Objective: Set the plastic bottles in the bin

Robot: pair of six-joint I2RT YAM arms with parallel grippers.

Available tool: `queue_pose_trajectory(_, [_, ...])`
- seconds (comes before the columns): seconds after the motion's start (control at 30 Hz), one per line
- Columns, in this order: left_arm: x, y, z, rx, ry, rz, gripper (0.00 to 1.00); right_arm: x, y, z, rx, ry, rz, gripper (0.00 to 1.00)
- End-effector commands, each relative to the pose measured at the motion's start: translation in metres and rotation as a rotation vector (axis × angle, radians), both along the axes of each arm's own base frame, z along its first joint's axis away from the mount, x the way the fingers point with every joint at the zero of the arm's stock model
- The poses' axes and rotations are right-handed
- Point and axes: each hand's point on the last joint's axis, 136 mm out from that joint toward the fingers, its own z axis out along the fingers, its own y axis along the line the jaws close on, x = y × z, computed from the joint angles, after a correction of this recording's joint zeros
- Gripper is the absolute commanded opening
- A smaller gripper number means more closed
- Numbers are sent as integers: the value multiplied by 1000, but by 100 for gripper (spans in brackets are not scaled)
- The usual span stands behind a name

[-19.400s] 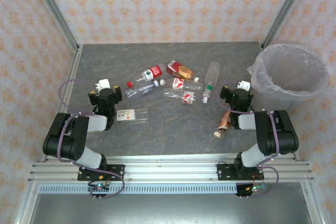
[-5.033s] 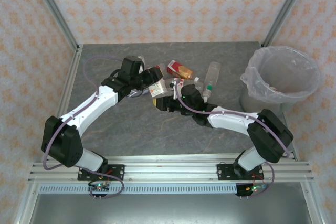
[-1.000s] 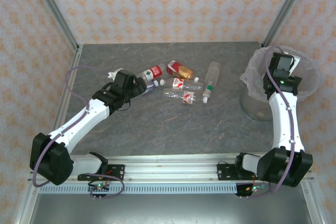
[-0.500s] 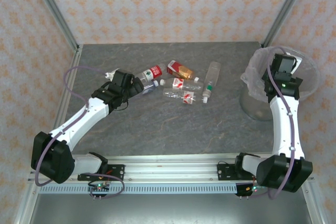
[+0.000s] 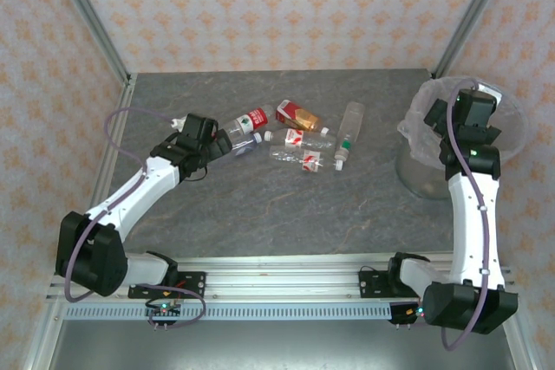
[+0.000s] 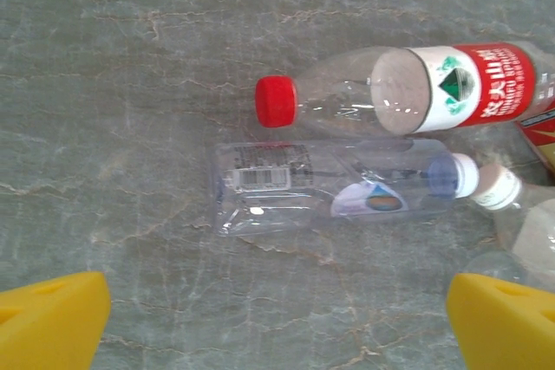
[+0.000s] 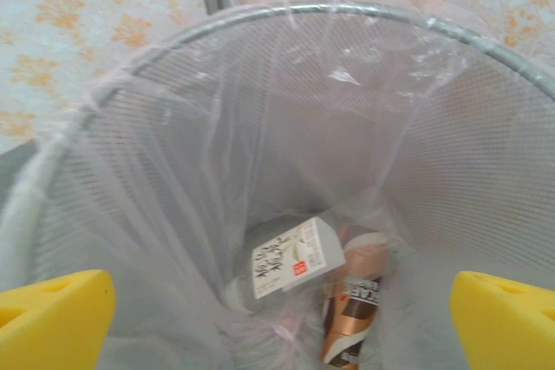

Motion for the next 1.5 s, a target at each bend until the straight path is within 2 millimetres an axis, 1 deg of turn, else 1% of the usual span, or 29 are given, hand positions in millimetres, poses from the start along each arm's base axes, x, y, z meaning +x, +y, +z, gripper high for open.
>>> queue_pose_trajectory(0.0, [4,5,6,61,27,-47,100,-2,16,23,33,-77,48,99])
queue_pose_trajectory(0.07, [7,5,5,81,37,-67,100,-1,26,27,52,-97,86,99])
queue_pose_trajectory(0.2, [13,4,-1,103,67,-117,100,5,54,34,126,-139,203,99])
queue_pose_trajectory(0.33, [20,4,-8,90,93,-148,100,6,80,43,192,-191,323,99])
queue_pose_trajectory(0.4, [23,5,-12,74,103,-156,100,6,90,48,226,-219,366,99])
queue_pose_trajectory(0.57, [34,-3,-21,24,89,-234,100,5,116,49,316,-233,486,99])
queue_pose_trajectory(0.7, [42,-10,-28,-6,99,-292,100,4,138,41,375,-196,573,99])
queue_pose_trajectory(0.8, [49,-2,-34,10,95,-273,100,2,156,33,375,-162,635,99])
queue_pose_trajectory(0.87, [55,4,-40,-34,109,-255,100,1,170,28,360,-139,673,99])
queue_pose_trajectory(0.93, [63,5,-47,-94,115,-257,100,-2,185,22,342,-109,710,99])
queue_pose_trajectory(1.1, [82,-7,-51,-160,82,-329,100,-8,214,7,333,-55,783,99])
queue_pose_trajectory(1.17, [88,-8,-54,-152,80,-352,100,-9,221,-1,334,-37,797,99])
queue_pose_trajectory(1.23, [92,-8,-58,-136,73,-359,100,-10,224,-10,327,-14,793,99])
queue_pose_trajectory(1.3, [94,-8,-61,-135,66,-362,100,-10,226,-14,320,1,788,99])
queue_pose_trajectory(1.47, [95,-26,-62,-230,42,-416,100,-12,233,-18,324,16,799,99])
